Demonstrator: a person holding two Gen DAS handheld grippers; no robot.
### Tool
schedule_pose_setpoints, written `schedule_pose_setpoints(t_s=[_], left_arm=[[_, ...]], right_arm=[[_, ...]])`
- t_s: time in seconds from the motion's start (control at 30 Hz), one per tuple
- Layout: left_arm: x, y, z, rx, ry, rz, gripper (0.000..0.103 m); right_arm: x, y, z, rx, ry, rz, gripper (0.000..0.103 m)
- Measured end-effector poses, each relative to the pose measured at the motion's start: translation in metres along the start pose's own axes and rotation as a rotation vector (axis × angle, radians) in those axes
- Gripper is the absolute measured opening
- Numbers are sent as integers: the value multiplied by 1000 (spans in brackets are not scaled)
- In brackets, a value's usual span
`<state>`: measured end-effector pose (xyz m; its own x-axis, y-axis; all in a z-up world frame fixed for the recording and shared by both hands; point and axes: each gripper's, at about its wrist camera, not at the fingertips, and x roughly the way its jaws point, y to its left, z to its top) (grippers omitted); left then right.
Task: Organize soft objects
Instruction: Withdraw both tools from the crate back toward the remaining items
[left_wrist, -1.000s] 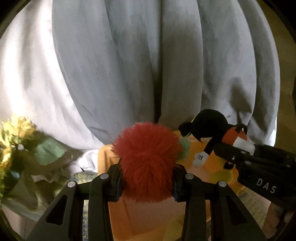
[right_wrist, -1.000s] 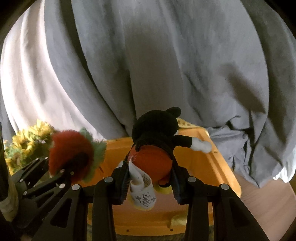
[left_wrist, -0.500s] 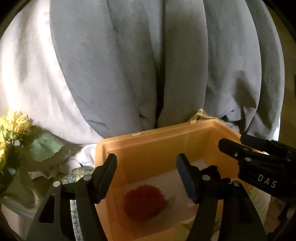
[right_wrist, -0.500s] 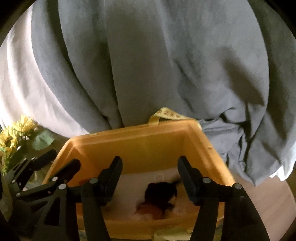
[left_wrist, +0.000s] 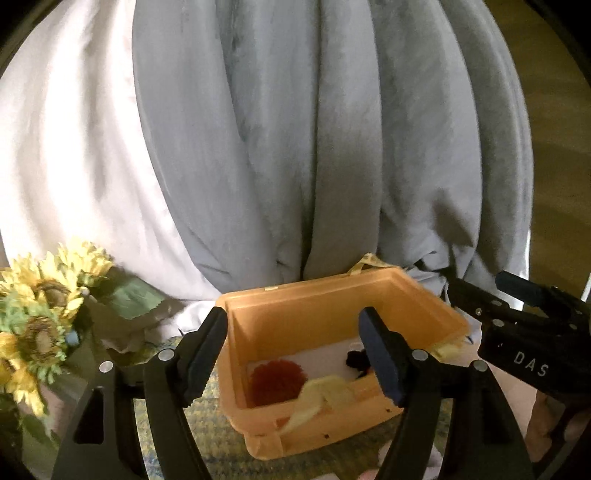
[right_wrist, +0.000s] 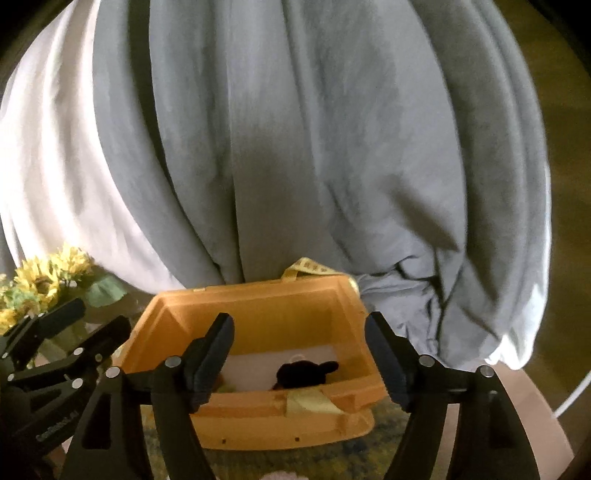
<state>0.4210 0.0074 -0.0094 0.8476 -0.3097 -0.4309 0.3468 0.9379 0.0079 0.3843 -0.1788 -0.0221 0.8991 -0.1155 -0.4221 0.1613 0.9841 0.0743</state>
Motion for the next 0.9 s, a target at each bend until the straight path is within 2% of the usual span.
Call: schedule_pose_setpoints(t_s=[0.33,0.5,0.9], left_arm=[[-65,-17,-5,0,-27,1,76],[-91,-26,-15,8,-32,0,78],[-131,-48,-45,49,-21,-9,80]], right_arm=[[-77,-11,-2,-13,-89,-44,81],[-106,-16,-9,-10,-106,-75,85],[-151,-34,-44,57,-71,-124,85]])
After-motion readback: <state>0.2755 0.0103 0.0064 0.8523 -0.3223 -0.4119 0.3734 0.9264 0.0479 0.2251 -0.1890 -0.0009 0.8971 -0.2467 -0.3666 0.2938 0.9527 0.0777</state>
